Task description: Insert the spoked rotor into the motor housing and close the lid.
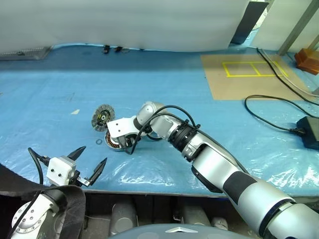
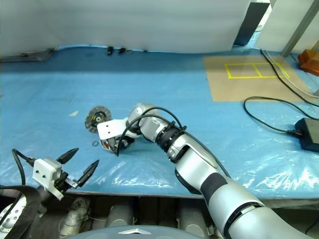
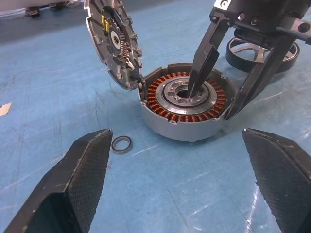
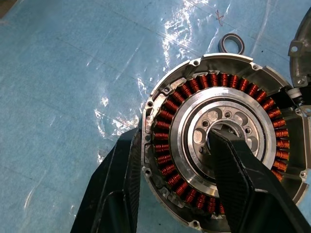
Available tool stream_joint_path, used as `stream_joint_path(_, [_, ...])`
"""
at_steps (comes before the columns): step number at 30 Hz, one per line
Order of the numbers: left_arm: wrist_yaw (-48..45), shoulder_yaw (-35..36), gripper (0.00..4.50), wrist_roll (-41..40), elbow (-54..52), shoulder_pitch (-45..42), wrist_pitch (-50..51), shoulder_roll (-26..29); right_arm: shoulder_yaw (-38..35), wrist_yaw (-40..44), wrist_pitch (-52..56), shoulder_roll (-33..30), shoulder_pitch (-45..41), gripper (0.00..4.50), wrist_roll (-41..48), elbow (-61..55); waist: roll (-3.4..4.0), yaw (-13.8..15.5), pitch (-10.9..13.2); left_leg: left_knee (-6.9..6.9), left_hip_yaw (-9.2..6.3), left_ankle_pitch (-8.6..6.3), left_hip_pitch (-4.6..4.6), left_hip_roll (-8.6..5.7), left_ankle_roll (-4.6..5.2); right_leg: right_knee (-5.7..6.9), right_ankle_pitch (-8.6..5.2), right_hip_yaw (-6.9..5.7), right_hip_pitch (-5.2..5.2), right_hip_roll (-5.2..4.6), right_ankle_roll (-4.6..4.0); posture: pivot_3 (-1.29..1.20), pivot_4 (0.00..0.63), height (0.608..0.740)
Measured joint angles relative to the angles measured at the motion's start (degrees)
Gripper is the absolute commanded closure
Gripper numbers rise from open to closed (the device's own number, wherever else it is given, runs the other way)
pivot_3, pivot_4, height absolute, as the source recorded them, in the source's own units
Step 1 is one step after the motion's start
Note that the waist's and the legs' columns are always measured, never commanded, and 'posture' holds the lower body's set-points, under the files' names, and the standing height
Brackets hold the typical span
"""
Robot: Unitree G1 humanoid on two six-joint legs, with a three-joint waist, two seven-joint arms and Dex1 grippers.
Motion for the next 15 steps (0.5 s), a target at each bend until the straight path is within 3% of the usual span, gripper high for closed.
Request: stream_joint_path(15, [-1.5,-0.7,0.0,0.1,2.8,-2.5,-0.3,0.9,-0.1,5.3,3.4,-5.7,1.7,2.65,0.1,-8.9,-0.05,-0.1,0.0,-0.04,0.4,0.01,-0.65,0.04,0.01,-0.02,0.04,-0.04,-0.49,0.02,-0.13,0.0,0.15,0.74])
